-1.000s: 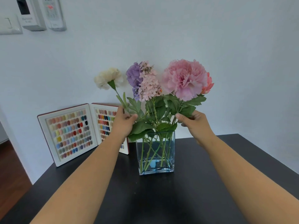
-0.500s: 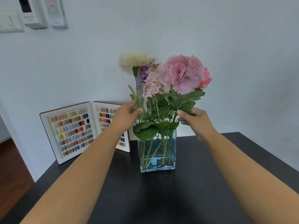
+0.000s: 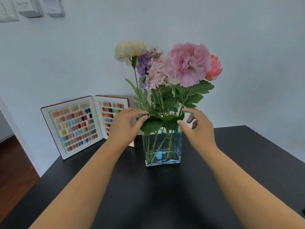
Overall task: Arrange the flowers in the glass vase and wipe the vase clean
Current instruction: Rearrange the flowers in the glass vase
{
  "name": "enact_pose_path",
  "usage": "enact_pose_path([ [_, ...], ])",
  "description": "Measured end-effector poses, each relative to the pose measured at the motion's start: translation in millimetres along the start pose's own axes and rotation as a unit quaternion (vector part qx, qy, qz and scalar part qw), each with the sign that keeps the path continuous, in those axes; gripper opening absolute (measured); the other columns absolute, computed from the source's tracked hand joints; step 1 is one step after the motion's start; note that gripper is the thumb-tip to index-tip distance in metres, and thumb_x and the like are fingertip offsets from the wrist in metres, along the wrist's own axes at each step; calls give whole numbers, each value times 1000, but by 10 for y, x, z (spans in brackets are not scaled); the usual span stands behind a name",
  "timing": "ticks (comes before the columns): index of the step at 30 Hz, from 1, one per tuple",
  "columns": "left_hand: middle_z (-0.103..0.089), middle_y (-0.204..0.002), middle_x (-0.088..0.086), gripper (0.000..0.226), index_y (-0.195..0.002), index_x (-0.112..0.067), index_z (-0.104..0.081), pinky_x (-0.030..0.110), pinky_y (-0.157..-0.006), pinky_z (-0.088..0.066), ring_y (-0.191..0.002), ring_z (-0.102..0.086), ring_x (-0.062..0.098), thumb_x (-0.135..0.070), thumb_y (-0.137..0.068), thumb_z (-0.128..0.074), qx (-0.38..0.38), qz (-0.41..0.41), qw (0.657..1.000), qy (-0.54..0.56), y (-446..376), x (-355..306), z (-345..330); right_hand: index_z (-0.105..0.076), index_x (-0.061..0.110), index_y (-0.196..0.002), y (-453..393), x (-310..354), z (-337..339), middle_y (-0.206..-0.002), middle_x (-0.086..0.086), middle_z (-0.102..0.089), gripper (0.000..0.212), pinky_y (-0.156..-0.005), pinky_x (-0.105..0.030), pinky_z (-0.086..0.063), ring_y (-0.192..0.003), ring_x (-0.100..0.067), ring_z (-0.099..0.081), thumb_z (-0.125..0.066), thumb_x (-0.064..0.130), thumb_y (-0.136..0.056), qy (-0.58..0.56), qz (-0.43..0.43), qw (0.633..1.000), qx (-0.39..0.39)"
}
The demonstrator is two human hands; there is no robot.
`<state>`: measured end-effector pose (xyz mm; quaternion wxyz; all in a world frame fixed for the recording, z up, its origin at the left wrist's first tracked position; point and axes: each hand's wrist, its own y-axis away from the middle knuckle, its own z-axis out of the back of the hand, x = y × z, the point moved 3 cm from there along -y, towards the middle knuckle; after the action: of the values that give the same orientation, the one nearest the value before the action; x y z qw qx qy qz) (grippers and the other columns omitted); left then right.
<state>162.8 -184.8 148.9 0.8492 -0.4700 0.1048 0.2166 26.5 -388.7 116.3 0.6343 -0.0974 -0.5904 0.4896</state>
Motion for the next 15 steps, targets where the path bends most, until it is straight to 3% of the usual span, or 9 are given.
enact_pose_path([
  [4, -69, -94, -14, 15, -101, -29, -76, 37, -85, -52, -93, -63, 10, -30, -92, -64, -30, -4, 999, -17, -77, 94, 88, -61, 43, -117, -168, 31, 8, -84, 9, -42, 39, -63, -12, -32, -74, 1, -46, -72, 30, -83, 96, 28, 995, 25],
  [8, -69, -94, -12, 15, -101, -29, -76, 43, -86, -54, -91, -65, 13, -28, -92, -63, -45, 17, 999, -11, -49, 191, 170, -73, 36, -86, -268, 26, 14, -90, 4, -48, 11, -71, -22, -39, -80, -11, -49, -76, 26, -80, 93, 25, 993, 61],
  [11, -67, -95, -15, 15, -101, -29, -75, 43, -96, -50, -95, -63, 11, -27, -92, -64, -74, 36, 997, 1, 0, 265, 238, -75, 35, -82, -292, -22, 130, -91, 5, -53, 10, -76, -18, -41, -83, -9, -51, -77, 25, -79, 69, 37, 995, 55],
  [13, -69, -96, -11, 15, -102, -28, -76, 38, -93, -51, -95, -63, 12, -26, -92, -65, -74, 43, 996, -7, 16, 305, 260, -75, 33, -82, -244, -76, 214, -89, 9, -53, 10, -77, -17, -39, -86, -7, -51, -78, 24, -79, 52, 41, 997, 50],
  [15, -68, -94, -12, 14, -101, -27, -76, 24, -85, -48, -93, -62, 11, -24, -92, -65, -62, 45, 997, -20, 30, 324, 244, -74, 36, -82, -153, -130, 231, -90, 9, -55, 13, -76, -14, -35, -87, -2, -51, -77, 24, -79, 34, 25, 997, 60],
])
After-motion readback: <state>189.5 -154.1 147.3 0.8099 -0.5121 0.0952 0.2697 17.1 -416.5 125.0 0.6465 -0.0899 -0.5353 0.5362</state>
